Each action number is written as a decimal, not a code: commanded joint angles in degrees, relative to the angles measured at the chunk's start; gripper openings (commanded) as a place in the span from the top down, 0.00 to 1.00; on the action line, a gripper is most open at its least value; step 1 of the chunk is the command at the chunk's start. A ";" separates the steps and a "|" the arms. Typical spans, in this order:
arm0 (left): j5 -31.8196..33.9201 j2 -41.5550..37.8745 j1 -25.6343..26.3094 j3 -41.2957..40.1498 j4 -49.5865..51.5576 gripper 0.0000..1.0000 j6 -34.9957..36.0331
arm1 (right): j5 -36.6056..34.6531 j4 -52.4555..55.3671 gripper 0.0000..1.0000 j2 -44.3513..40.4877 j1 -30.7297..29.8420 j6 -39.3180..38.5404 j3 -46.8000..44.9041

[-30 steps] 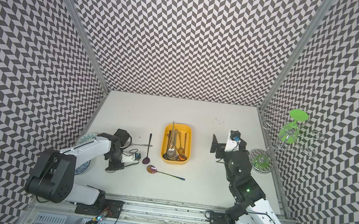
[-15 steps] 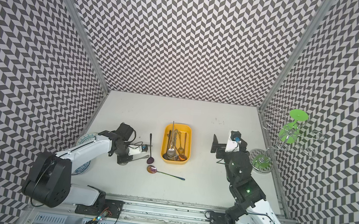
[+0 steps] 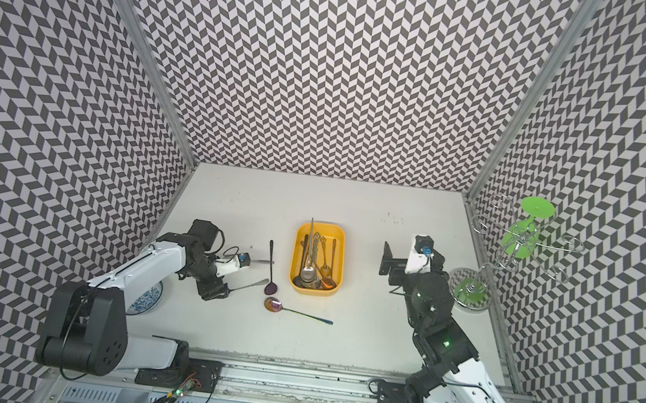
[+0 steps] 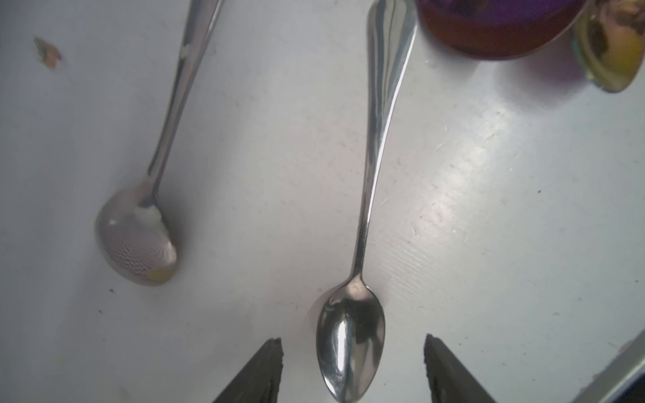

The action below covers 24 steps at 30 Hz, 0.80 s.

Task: Put the spoon into the storage box
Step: Pick up the spoon from the center of the board.

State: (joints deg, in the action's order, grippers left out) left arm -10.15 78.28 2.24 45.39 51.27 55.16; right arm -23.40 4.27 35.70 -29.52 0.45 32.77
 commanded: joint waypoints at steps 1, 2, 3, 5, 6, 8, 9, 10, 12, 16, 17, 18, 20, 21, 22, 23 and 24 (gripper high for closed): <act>-4.32 1.70 -3.02 2.33 3.36 0.27 0.24 | 0.12 -2.43 0.00 0.35 -0.46 0.07 -0.21; -5.15 2.27 -4.23 2.55 3.45 0.26 0.67 | 0.53 -2.47 0.00 0.39 -0.44 0.16 -0.21; -5.72 2.82 -5.28 2.85 3.27 0.25 0.93 | 0.46 -2.35 0.00 0.38 -0.43 0.17 -0.16; -6.78 4.60 -7.40 3.86 2.87 0.25 0.53 | -0.55 -2.16 0.00 0.27 -0.37 0.20 -0.30; -7.51 5.46 -8.19 4.36 3.21 0.25 0.41 | -0.72 -2.18 0.00 0.34 -0.37 0.20 -0.33; -9.36 7.36 -9.62 5.13 3.98 0.26 1.07 | 0.13 -2.26 0.00 0.64 -0.39 0.12 -0.16; -9.89 8.11 -10.00 5.15 3.86 0.26 1.18 | 0.47 -2.25 0.00 0.64 -0.42 0.21 -0.16; -10.20 8.96 -10.44 5.15 3.50 0.27 1.23 | 0.49 -2.17 0.00 0.60 -0.41 0.22 -0.07; -10.28 10.37 -11.06 5.16 2.99 0.28 0.68 | -0.43 -1.93 0.00 0.41 -0.46 0.30 -0.18; -10.30 11.76 -11.51 3.46 3.06 0.32 1.94 | 0.40 -2.01 0.00 0.64 -0.48 0.25 -0.07; -9.95 11.77 -11.55 2.73 2.38 0.33 2.06 | 0.45 -2.00 0.00 0.59 -0.45 0.31 -0.04; -9.70 11.92 -11.56 2.17 1.81 0.34 1.90 | 0.10 -1.97 0.00 0.60 -0.45 0.29 -0.04; -9.76 12.32 -11.54 1.60 1.75 0.38 1.30 | -0.68 -1.90 0.00 0.46 -0.45 0.34 -0.21; -9.95 12.42 -11.55 1.34 1.98 0.39 1.47 | -0.54 -2.04 0.00 0.58 -0.49 0.34 -0.24; -10.01 12.41 -11.56 0.92 1.93 0.41 1.80 | -0.05 -2.03 0.00 0.65 -0.50 0.27 -0.14; -9.78 12.28 -11.56 0.55 1.53 0.43 2.04 | 0.38 -1.99 0.00 0.74 -0.46 0.24 0.00; -9.24 12.33 -11.54 0.12 0.80 0.45 2.06 | 0.51 -2.00 0.00 0.67 -0.52 0.29 0.00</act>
State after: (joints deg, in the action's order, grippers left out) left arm -19.64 89.80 -9.06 48.31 52.53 56.38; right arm -23.24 4.34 36.38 -29.56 0.47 32.75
